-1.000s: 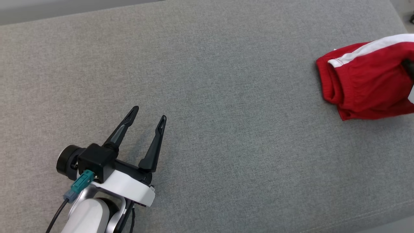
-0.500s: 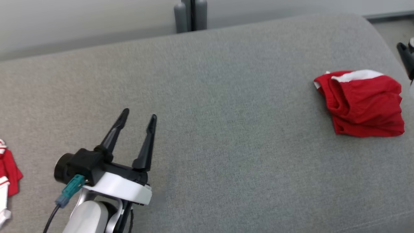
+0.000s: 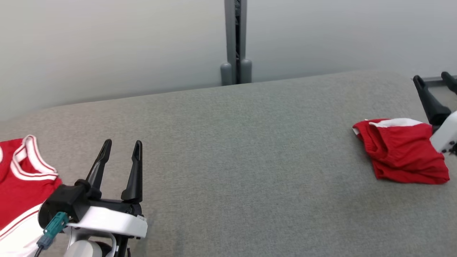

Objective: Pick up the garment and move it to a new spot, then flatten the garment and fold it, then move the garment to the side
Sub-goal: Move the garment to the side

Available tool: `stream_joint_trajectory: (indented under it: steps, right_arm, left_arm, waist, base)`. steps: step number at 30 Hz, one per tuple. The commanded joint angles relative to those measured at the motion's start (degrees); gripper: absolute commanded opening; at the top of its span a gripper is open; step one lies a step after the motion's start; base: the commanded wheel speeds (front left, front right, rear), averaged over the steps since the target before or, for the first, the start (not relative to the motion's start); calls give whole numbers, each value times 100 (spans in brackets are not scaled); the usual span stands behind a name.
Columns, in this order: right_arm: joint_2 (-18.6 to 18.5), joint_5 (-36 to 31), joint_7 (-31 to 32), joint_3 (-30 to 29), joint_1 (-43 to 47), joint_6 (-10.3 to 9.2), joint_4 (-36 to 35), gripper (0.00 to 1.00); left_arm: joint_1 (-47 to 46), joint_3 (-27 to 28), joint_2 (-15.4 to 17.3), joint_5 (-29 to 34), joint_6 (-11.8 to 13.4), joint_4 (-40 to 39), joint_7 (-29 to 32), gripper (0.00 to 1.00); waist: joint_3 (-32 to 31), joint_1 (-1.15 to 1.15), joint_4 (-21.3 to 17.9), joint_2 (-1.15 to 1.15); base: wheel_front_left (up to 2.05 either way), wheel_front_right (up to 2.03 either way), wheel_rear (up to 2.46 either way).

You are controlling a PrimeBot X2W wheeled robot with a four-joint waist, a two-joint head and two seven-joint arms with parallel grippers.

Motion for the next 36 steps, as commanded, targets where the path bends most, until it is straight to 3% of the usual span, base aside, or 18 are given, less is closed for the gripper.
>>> stream_joint_trajectory:
  steps: [1,9,21,26,36]
  right_arm:
    - [4,-36,-100,-80,186,0,-115,100]
    - [400,-731,-342,-815,1413,0,-1007,100]
    - [1763,-2101,-235,-2390,3280,0,-2941,100]
    - [2247,-2353,-445,-2631,3976,0,-3563,100]
    - [2622,-2860,-726,-2673,4577,0,-3810,100]
  left_arm:
    - [67,29,7,-9,46,-24,-10,100]
    - [312,80,-14,33,291,-7,-17,100]
    - [542,67,-110,42,319,165,-242,100]
    - [587,42,-161,140,297,270,-349,100]
    - [578,76,-245,516,200,507,-388,100]
  waist:
    - [-135,0,162,0]
    - [-197,0,360,0]
    - [-172,0,556,0]
    - [-141,0,635,0]
    - [-110,0,677,0]
  base:
    - [0,0,0]
    - [0,0,0]
    - [0,0,0]
    - [0,0,0]
    - [0,0,0]
